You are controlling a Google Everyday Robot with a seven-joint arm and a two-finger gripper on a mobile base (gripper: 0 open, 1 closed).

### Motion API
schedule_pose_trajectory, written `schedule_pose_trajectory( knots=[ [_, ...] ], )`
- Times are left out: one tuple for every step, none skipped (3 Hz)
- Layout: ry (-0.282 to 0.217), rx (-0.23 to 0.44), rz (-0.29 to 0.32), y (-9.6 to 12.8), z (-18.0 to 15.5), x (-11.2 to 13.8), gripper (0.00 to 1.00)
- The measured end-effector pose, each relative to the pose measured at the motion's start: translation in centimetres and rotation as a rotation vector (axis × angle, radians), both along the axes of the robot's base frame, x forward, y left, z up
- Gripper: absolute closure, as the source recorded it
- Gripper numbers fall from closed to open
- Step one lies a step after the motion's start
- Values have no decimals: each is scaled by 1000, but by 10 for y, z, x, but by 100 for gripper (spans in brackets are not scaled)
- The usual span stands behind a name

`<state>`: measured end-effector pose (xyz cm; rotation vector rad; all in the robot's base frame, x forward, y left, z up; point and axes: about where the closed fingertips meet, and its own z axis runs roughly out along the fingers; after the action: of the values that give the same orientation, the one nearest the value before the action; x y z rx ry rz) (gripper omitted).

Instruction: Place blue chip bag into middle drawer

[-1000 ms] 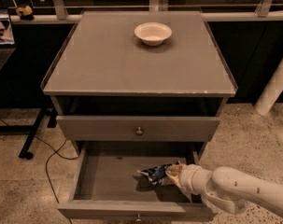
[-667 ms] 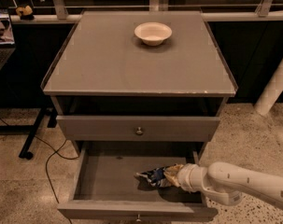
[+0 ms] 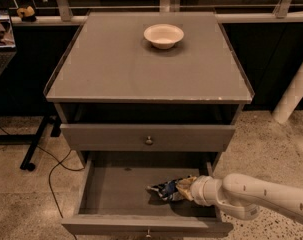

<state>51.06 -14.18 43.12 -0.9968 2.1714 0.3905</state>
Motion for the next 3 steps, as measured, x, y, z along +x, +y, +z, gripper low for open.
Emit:
schedule_pose_trajectory(
  knots=[
    [0, 0, 0, 0, 0, 0, 35],
    [0, 0, 0, 0, 0, 0, 11],
    [0, 0, 0, 0, 0, 0, 0]
  ],
)
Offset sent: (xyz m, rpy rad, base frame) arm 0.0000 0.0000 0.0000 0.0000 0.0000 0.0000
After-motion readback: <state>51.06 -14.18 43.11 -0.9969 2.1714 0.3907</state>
